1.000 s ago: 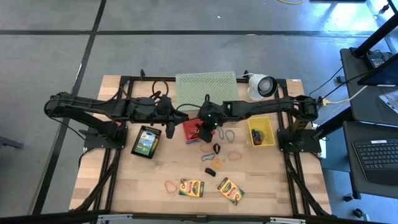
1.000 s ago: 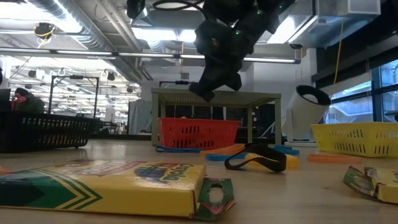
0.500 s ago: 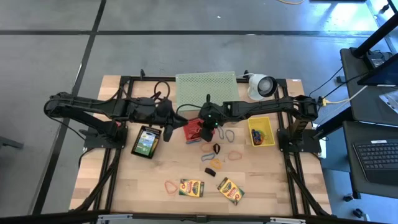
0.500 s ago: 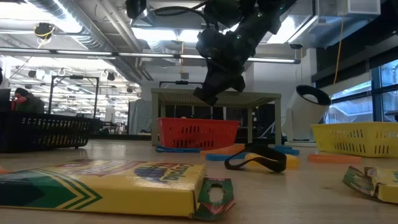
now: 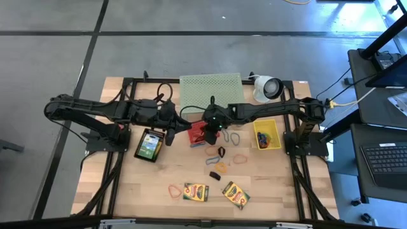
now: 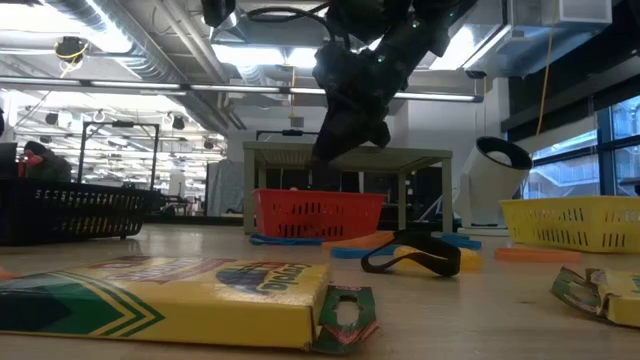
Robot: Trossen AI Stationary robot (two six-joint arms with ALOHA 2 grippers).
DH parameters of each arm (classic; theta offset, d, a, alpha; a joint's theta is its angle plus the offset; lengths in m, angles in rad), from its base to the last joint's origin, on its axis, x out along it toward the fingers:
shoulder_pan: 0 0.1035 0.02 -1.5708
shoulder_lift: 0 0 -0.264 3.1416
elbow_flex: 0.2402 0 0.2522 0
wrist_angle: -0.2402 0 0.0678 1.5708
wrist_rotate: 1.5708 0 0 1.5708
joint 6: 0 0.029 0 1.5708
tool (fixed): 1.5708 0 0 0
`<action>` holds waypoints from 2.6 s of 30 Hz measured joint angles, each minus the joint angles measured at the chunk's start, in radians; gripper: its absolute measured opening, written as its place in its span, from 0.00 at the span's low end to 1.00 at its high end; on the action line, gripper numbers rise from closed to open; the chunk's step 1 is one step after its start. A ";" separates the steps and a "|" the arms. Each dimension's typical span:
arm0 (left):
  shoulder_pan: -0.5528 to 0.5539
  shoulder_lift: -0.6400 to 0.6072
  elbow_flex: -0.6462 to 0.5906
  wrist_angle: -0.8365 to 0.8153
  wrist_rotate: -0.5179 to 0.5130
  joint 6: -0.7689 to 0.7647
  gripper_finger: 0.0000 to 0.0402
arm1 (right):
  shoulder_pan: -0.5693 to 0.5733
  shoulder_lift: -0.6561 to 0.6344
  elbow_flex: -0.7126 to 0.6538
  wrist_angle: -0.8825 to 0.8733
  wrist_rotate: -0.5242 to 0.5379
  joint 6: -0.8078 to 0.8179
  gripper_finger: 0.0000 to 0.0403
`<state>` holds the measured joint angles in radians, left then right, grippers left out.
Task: Pick & Place Office Desk Supplies
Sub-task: Put the black rubber band into the red bin, then adjust the shelf
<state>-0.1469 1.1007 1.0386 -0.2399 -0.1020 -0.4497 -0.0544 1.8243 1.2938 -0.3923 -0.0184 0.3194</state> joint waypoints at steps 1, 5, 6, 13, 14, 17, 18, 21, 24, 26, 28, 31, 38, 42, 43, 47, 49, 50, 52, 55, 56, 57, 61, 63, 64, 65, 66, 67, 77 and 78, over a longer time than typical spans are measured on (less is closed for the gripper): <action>0.000 0.000 0.000 0.001 0.000 0.000 0.15 | 0.000 0.005 -0.001 -0.006 -0.004 0.007 0.30; 0.000 0.000 0.000 -0.001 0.000 0.000 0.15 | 0.004 0.030 0.001 0.008 -0.011 0.037 0.39; 0.000 0.000 0.000 0.000 0.000 0.000 0.15 | 0.007 0.032 0.001 0.009 0.000 0.050 0.40; 0.000 0.000 0.000 -0.001 0.010 -0.006 0.15 | 0.030 0.002 0.000 0.050 0.085 0.058 0.42; 0.000 0.000 0.000 -0.002 0.010 -0.002 0.15 | 0.031 0.000 0.000 0.045 0.086 0.056 0.41; 0.000 0.000 0.000 -0.004 0.012 -0.001 0.15 | 0.032 -0.005 0.000 0.039 0.089 0.039 0.38; 0.000 0.000 0.000 -0.005 0.012 0.000 0.15 | 0.032 -0.012 0.000 0.033 0.089 0.040 0.37; 0.000 0.000 0.000 -0.011 0.012 0.000 0.15 | 0.032 -0.037 0.000 0.025 0.094 0.039 0.34; 0.000 0.000 0.000 -0.026 0.017 0.000 0.15 | 0.032 -0.082 -0.001 0.012 0.133 0.039 0.30; 0.000 0.000 0.000 -0.029 0.018 0.000 0.15 | 0.026 -0.118 0.000 -0.015 0.162 0.036 0.27; 0.000 0.000 0.000 -0.029 0.018 0.000 0.15 | 0.014 -0.145 0.000 -0.065 0.185 0.035 0.22; 0.000 0.000 0.000 -0.029 0.018 0.000 0.15 | -0.013 -0.181 0.000 -0.137 0.221 0.034 0.14; 0.000 0.000 0.000 -0.029 0.019 0.000 0.15 | -0.111 -0.253 0.000 -0.263 0.229 0.053 0.02; 0.000 0.000 0.000 -0.033 0.019 0.000 0.15 | -0.177 -0.304 0.000 -0.359 0.239 0.050 0.01; 0.000 0.000 0.000 -0.035 0.019 0.000 0.15 | -0.197 -0.313 0.000 -0.390 0.239 0.046 0.01; 0.000 0.000 0.000 -0.034 0.019 0.000 0.15 | -0.272 -0.322 0.000 -0.512 0.238 0.035 0.01; 0.000 0.000 0.000 -0.034 0.019 0.000 0.15 | -0.302 -0.322 0.000 -0.541 0.219 0.012 0.00; 0.000 0.000 0.000 -0.034 0.019 0.000 0.15 | -0.316 -0.322 0.000 -0.551 0.208 0.007 0.00; 0.000 0.000 0.000 -0.034 0.019 0.000 0.15 | -0.343 -0.322 0.000 -0.561 0.188 -0.013 0.00; 0.000 0.000 0.000 -0.034 0.021 0.000 0.15 | -0.391 -0.322 0.000 -0.566 0.158 -0.021 0.00; 0.000 0.000 0.000 -0.034 0.024 0.000 0.15 | -0.407 -0.322 0.000 -0.571 0.144 -0.024 0.00; 0.000 0.000 0.000 -0.034 0.024 0.000 0.15 | -0.423 -0.322 0.000 -0.578 0.124 -0.025 0.00; 0.000 0.000 0.000 -0.034 0.024 0.000 0.15 | -0.483 -0.322 0.000 -0.597 0.030 -0.039 0.00; 0.000 0.000 0.000 -0.034 0.024 0.000 0.15 | -0.507 -0.322 0.000 -0.598 0.012 -0.036 0.00; 0.000 0.000 0.000 -0.034 0.024 0.000 0.15 | -0.520 -0.323 0.000 -0.603 0.002 -0.036 0.00; 0.000 0.000 0.000 -0.034 0.024 0.000 0.15 | -0.530 -0.323 0.000 -0.607 -0.001 -0.036 0.00; 0.000 0.000 0.000 -0.034 0.024 0.000 0.15 | -0.539 -0.323 0.000 -0.612 -0.001 -0.037 0.00; 0.000 0.000 0.000 -0.034 0.025 0.000 0.15 | -0.547 -0.323 0.000 -0.616 -0.002 -0.039 0.00; 0.000 0.000 0.000 -0.034 0.025 0.000 0.15 | -0.589 -0.314 0.000 -0.654 -0.024 -0.040 0.00; 0.000 0.000 0.000 -0.034 0.025 0.000 0.15 | -0.589 -0.307 0.000 -0.659 -0.024 -0.044 0.00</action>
<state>-0.1467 1.1007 1.0386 -0.2737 -0.0772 -0.4493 -0.6430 1.5170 1.2938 -1.0516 -0.0422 0.2758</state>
